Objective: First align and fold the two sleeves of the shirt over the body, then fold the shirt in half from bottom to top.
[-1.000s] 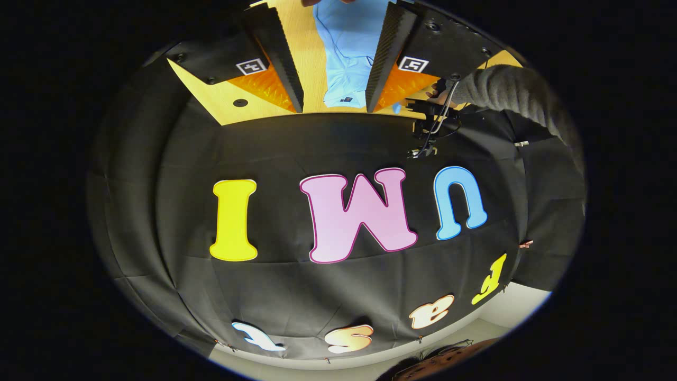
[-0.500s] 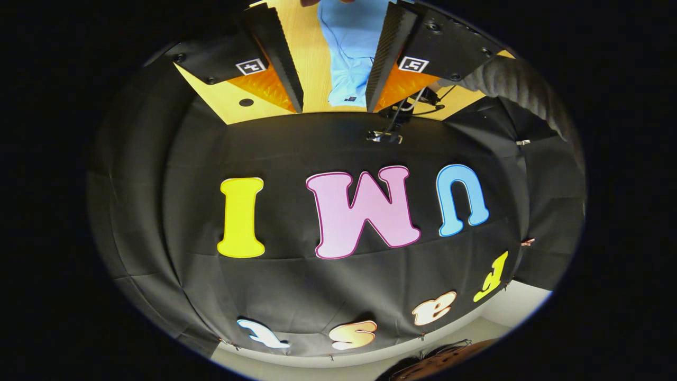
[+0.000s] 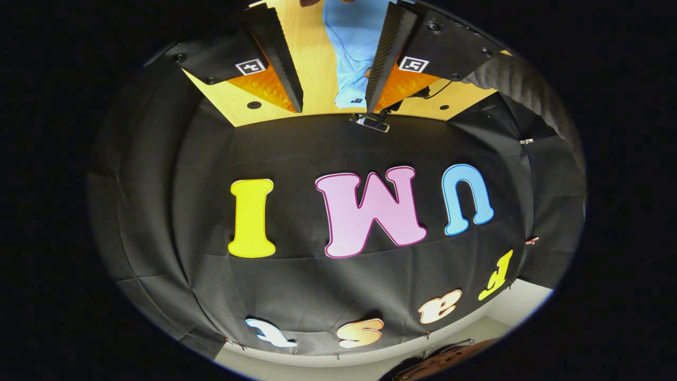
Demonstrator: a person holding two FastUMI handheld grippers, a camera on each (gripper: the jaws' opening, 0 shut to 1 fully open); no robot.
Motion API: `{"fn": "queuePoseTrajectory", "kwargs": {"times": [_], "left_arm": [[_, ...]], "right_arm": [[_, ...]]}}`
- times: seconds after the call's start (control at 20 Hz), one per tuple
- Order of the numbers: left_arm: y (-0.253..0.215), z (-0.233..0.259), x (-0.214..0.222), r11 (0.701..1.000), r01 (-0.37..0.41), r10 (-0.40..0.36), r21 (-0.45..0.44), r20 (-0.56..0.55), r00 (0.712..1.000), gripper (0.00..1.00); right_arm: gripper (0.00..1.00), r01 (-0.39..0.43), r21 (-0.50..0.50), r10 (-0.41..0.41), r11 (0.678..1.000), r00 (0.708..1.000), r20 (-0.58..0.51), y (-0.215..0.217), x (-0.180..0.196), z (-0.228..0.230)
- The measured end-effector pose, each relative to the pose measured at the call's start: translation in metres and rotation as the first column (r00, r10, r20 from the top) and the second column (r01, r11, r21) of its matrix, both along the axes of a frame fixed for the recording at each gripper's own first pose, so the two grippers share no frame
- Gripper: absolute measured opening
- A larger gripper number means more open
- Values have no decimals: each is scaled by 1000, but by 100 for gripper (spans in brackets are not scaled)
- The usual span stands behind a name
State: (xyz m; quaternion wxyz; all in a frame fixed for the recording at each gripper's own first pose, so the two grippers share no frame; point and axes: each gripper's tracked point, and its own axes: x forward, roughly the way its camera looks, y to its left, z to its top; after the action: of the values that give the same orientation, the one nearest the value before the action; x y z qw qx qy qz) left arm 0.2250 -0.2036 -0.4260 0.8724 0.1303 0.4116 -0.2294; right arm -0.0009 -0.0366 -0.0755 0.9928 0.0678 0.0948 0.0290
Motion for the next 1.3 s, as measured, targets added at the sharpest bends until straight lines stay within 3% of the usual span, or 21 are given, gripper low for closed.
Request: {"fn": "queuePoseTrajectory", "kwargs": {"times": [0.1, 0.3, 0.35, 0.5, 0.75, 1.0, 1.3], "left_arm": [[-2, -5, -1, 1000, 6, -6, 13, 9, 1000, 15], [-9, -2, -5, 999, 28, -30, 33, 49, 998, 51], [-8, 0, -5, 999, 24, -26, 37, 58, 998, 48], [-4, 16, -16, 1000, 7, -8, 11, 103, 995, 87], [33, 52, -84, 998, -5, 14, -68, 126, 992, 89], [114, 66, -175, 996, -76, 80, -35, 128, 989, 90], [216, 51, -287, 975, -218, 218, 40, 23, 976, 96]], "right_arm": [[76, 2, -4, -2, 1000, 1000, 1, -1, -4, -1], [76, 5, -4, -5, 1000, 1000, -12, -3, -10, -8], [76, 6, -4, -6, 1000, 1000, -24, -3, -10, -12], [78, 23, 0, -23, 1000, 993, -117, -6, -20, -49], [79, 28, 24, -18, 999, 940, -342, 0, -67, -135], [79, -16, 18, 23, 1000, 848, -530, 18, -121, -207], [81, -12, -39, -17, 999, 749, -662, 22, -174, -263]]}}
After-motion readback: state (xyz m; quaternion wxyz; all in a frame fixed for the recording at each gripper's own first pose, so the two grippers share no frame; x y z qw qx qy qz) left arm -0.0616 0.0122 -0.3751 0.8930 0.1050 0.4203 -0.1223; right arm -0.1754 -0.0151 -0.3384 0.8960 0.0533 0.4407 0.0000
